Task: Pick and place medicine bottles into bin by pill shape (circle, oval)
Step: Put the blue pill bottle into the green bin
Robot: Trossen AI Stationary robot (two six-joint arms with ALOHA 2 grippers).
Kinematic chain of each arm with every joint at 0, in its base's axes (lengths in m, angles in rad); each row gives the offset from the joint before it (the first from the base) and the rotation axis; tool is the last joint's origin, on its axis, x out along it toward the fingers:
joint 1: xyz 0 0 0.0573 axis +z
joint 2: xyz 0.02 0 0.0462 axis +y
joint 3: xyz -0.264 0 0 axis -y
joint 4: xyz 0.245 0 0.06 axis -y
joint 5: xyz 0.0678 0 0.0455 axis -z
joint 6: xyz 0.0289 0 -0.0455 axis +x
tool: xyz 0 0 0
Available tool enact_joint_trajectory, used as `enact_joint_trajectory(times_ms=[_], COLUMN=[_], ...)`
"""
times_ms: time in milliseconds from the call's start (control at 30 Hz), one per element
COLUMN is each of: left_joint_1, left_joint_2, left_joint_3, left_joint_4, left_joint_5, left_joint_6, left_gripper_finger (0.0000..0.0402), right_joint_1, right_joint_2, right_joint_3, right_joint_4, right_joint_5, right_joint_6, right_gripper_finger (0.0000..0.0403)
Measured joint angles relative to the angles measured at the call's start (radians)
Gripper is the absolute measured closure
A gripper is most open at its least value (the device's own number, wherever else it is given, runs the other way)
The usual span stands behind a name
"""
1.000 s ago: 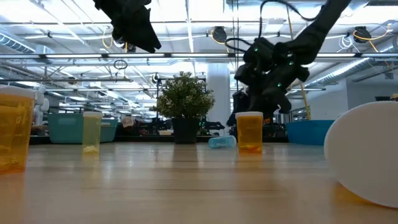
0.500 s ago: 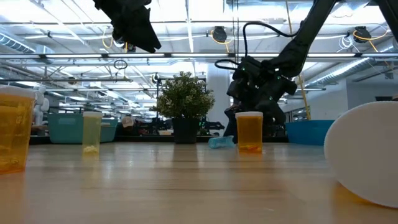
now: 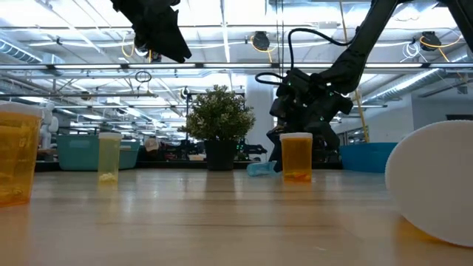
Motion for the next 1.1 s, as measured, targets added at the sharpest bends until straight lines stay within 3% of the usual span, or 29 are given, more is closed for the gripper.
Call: enact_joint_trajectory(times_ms=[133,367,567,700,1100], left_joint_1=[0.003,0.003,0.000,0.000,0.006], left_joint_2=[0.009,0.088,0.198,0.275,0.405], left_joint_3=[-0.003,-0.025,-0.026,-0.027,-0.023], left_joint_4=[0.019,0.238,0.436,0.477,0.619], left_joint_5=[-0.001,-0.004,0.011,0.023,0.121], left_joint_6=[-0.001,0.135,0.241,0.260,0.271], left_gripper_finger=[0.0199,0.0199,0.0199,0.0196,0.0125], right_joint_1=[0.003,0.032,0.084,0.138,0.245], right_joint_2=[-0.023,-0.161,-0.300,-0.376,-0.451], right_joint_3=[0.000,0.000,0.000,0.000,-0.001], right_joint_4=[-0.004,-0.054,-0.122,-0.162,-0.174], right_joint_5=[0.038,0.138,0.220,0.281,0.471], right_joint_6=[0.009,0.027,0.133,0.209,0.318], right_gripper_finger=[0.0294,0.0279,0.0287,0.0284,0.0284])
